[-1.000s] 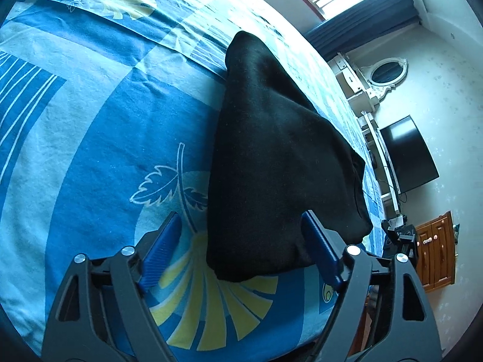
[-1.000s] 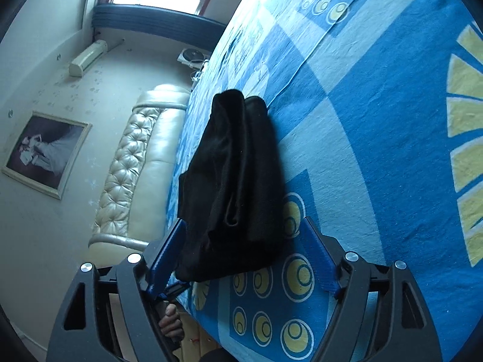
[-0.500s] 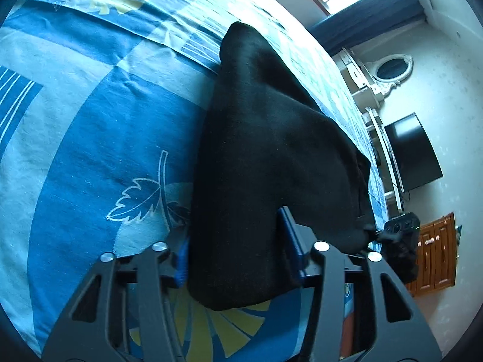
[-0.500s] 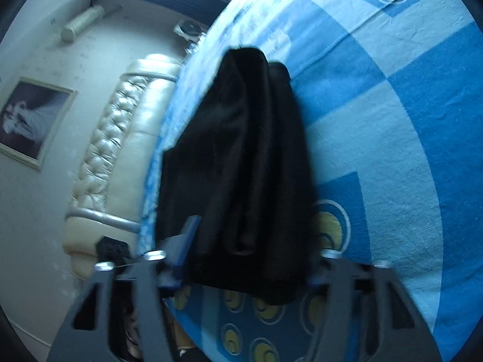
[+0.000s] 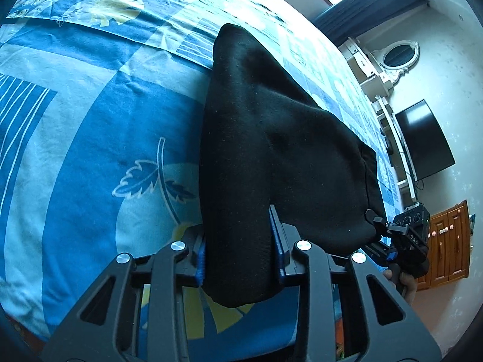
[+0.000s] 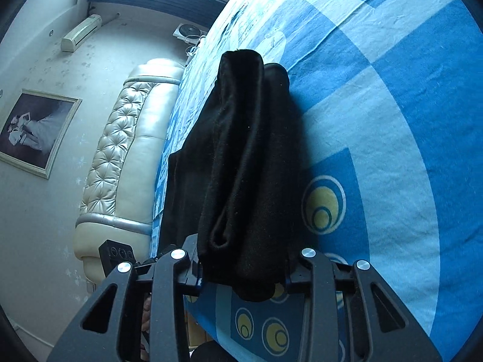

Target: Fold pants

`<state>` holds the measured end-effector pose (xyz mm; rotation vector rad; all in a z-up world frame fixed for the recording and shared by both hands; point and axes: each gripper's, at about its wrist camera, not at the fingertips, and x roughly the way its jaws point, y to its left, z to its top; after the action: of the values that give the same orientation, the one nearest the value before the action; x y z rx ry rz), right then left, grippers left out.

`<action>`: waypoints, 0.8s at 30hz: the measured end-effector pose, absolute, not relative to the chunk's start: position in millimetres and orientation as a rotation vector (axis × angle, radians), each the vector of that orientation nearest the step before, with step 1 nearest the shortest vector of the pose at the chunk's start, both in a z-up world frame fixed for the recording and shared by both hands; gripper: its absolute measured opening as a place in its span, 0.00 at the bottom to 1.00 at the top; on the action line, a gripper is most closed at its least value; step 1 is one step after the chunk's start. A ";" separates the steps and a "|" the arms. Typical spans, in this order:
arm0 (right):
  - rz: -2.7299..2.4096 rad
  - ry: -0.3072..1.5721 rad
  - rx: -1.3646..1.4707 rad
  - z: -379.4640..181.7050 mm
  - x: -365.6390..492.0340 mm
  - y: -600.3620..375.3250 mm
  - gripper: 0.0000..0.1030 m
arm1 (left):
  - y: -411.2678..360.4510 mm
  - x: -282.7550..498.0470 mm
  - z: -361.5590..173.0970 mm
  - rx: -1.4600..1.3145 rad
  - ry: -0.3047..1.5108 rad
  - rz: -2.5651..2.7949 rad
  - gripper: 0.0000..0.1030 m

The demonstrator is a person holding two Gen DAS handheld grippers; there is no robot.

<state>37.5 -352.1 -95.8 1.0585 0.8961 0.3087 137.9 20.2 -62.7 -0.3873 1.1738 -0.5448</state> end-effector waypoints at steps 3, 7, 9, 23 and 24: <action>0.311 0.899 1.070 -98.6 31.0 -351.2 0.35 | 18.5 132.0 -60.3 -0.359 1.171 -0.549 0.31; 0.315 0.904 1.077 -101.3 21.5 -351.0 0.35 | 19.8 123.3 -60.8 -0.353 1.178 -0.551 0.31; 0.317 0.906 1.077 -100.7 18.8 -351.7 0.35 | 21.4 120.5 -60.9 -0.354 1.181 -0.552 0.31; 0.322 0.917 1.093 -106.7 14.8 -351.2 0.35 | 24.0 121.3 -66.2 -0.356 1.194 -0.563 0.32; 0.321 0.918 1.094 -108.2 15.2 -351.2 0.35 | 24.3 122.4 -67.7 -0.359 1.196 -0.565 0.32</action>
<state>15.2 -351.2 -108.2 1.0937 0.9180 0.3206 122.4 24.3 -67.7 -0.3592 1.1963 -0.5646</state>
